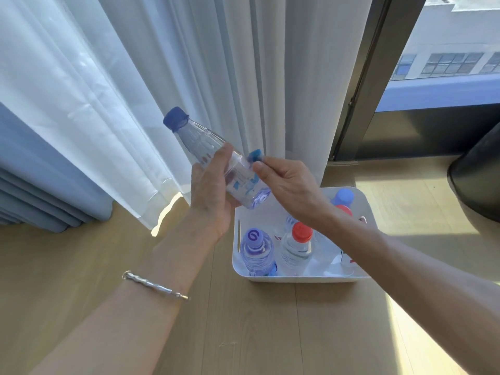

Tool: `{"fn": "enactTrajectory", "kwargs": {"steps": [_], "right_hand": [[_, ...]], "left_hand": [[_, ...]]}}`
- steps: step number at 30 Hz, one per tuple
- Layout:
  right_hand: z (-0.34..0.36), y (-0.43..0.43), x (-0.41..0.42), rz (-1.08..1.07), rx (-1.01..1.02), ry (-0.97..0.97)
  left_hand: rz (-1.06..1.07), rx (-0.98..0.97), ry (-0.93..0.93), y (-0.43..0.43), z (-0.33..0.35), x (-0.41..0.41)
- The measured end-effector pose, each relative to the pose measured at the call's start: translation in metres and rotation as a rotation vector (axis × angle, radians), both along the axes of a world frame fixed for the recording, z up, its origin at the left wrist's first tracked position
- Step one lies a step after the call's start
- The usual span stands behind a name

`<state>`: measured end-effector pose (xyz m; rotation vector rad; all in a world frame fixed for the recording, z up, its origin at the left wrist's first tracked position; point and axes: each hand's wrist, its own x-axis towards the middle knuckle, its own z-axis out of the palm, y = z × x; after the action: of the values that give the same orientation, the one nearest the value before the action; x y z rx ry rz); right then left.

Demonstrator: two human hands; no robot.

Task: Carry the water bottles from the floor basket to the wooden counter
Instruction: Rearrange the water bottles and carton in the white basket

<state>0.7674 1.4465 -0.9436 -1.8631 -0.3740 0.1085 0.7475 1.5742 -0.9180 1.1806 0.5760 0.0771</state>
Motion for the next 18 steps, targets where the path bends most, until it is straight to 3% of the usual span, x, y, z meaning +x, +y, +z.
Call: {"fn": "enactTrajectory", "kwargs": {"steps": [10, 15, 18], "right_hand": [[-0.005, 0.012, -0.012, -0.065, -0.259, -0.444], [0.000, 0.012, -0.002, -0.145, -0.126, -0.039], [0.000, 0.006, 0.011, -0.219, 0.163, 0.251]], "left_hand": [[0.082, 0.051, 0.237, 0.002, -0.013, 0.006], [0.130, 0.056, 0.143, 0.003, -0.012, 0.003], [0.067, 0.068, 0.079, 0.008, -0.013, 0.002]]}}
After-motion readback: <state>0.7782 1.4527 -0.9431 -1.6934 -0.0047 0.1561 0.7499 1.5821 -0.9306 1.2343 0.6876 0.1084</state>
